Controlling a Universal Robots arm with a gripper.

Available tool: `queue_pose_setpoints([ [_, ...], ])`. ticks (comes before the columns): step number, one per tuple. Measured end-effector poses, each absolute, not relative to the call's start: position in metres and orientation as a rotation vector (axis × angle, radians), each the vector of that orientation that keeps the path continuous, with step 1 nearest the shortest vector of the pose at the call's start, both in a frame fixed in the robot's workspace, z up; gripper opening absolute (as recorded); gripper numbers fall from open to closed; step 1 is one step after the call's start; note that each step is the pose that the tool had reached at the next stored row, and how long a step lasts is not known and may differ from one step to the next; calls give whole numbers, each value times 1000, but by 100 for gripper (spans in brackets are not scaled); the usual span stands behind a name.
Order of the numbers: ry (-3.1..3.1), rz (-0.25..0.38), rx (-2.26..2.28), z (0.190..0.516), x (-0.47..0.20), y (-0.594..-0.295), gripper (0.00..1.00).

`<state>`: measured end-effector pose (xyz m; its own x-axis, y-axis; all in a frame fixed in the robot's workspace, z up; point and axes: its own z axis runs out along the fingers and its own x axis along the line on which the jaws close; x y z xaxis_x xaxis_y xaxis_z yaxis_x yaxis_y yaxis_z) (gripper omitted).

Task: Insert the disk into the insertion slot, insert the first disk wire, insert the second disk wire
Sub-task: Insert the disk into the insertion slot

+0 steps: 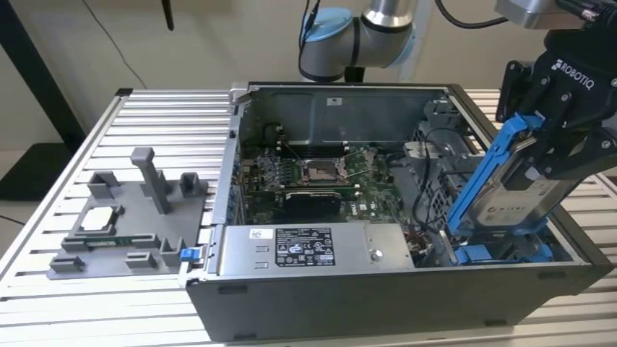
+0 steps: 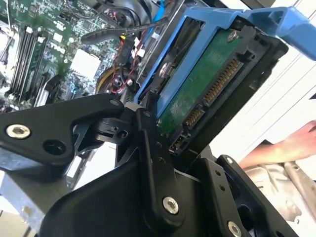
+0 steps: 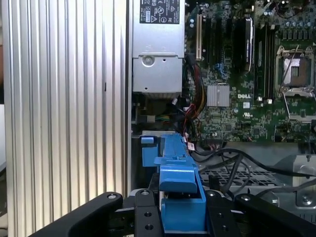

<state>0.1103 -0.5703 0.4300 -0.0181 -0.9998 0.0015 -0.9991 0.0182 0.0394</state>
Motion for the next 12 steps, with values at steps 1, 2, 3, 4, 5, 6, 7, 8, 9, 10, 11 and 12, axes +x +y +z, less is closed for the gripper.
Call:
queue_pose_setpoints([
  [1, -2221, -43, 2181, 429, 110, -570, 0],
  [2, -2221, -44, 2182, 427, 111, -570, 0],
  [3, -2222, -45, 2182, 425, 111, -570, 0],
  [4, -2222, -46, 2183, 424, 112, -570, 0],
  [5, -2222, -46, 2183, 423, 113, -570, 0],
  [6, -2222, -46, 2183, 421, 114, -570, 0],
  [7, -2223, -46, 2183, 420, 115, -570, 0],
  [8, -2223, -46, 2183, 419, 116, -570, 0],
  [9, -2223, -46, 2183, 417, 117, -570, 0],
  [10, -2223, -47, 2183, 416, 117, -570, 0],
  [11, -2223, -47, 2183, 414, 117, -570, 0],
  [12, -2223, -47, 2183, 413, 117, -570, 0],
])
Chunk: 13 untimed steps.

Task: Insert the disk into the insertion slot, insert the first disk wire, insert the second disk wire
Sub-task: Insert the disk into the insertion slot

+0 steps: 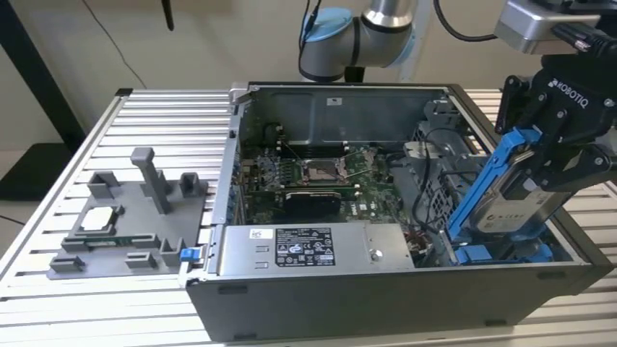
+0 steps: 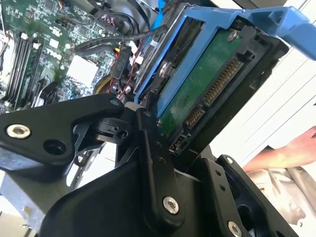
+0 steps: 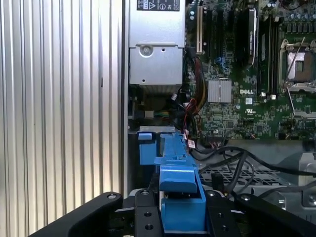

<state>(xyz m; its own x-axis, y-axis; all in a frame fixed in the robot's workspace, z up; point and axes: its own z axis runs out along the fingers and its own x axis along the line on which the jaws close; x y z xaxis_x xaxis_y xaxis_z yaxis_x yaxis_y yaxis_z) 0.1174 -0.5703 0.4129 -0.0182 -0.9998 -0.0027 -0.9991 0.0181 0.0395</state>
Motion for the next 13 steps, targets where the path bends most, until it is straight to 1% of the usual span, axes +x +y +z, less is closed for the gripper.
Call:
queue_pose_setpoints([
  [13, -2223, -47, 2183, 390, 118, -570, 0],
])
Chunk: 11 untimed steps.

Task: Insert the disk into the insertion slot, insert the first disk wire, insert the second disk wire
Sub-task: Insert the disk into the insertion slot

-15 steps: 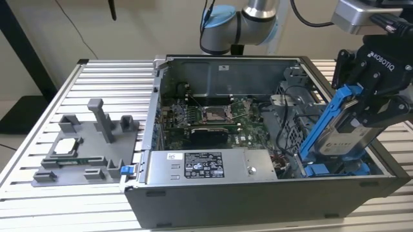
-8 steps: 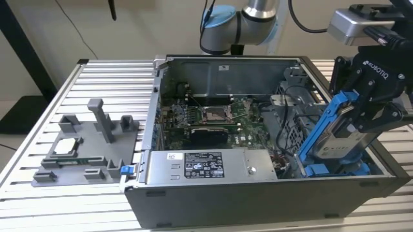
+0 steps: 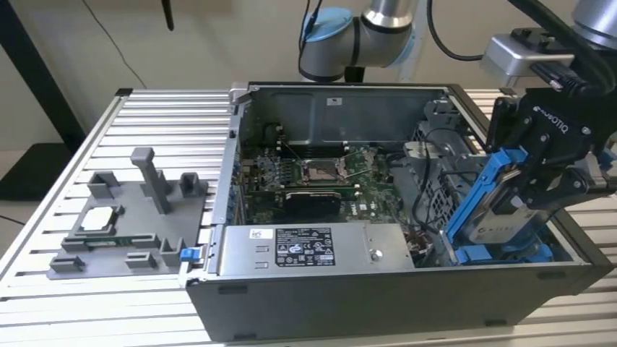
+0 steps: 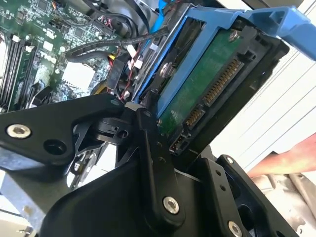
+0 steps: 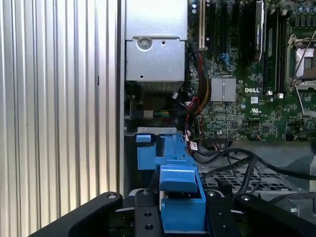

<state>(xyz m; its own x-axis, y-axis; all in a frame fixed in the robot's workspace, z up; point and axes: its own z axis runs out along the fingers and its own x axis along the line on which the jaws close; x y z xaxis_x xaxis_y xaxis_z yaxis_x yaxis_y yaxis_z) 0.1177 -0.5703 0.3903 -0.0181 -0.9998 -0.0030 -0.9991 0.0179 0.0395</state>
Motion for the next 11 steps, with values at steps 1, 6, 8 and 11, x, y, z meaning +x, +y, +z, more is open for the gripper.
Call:
queue_pose_setpoints([
  [1, -2223, -47, 2183, 388, 118, -570, 0],
  [6, -2223, -47, 2183, 384, 118, -570, 0],
  [8, -2223, -47, 2183, 384, 118, -570, 100],
  [11, -2223, -48, 2183, 391, 118, -570, 100],
])
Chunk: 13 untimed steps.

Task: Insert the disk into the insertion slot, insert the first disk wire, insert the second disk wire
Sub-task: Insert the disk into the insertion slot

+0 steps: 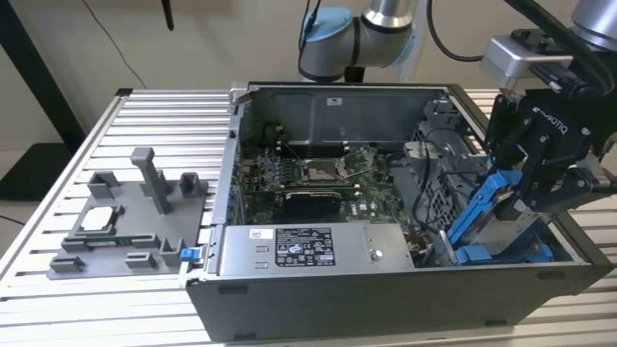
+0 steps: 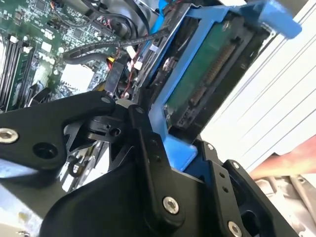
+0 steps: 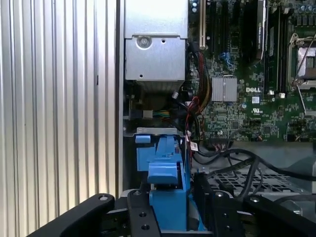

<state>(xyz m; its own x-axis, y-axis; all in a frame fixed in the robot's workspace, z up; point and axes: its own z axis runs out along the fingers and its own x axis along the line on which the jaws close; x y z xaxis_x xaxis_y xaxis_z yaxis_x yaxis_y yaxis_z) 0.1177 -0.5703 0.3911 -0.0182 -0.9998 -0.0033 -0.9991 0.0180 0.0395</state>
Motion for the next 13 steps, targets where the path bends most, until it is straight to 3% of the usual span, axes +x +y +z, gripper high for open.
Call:
queue_pose_setpoints([
  [3, -2226, -54, 2186, 394, 117, -570, 100],
  [7, -2247, -107, 2209, 393, 117, -570, 100],
  [13, -2248, -110, 2210, 387, 117, -570, 100],
])
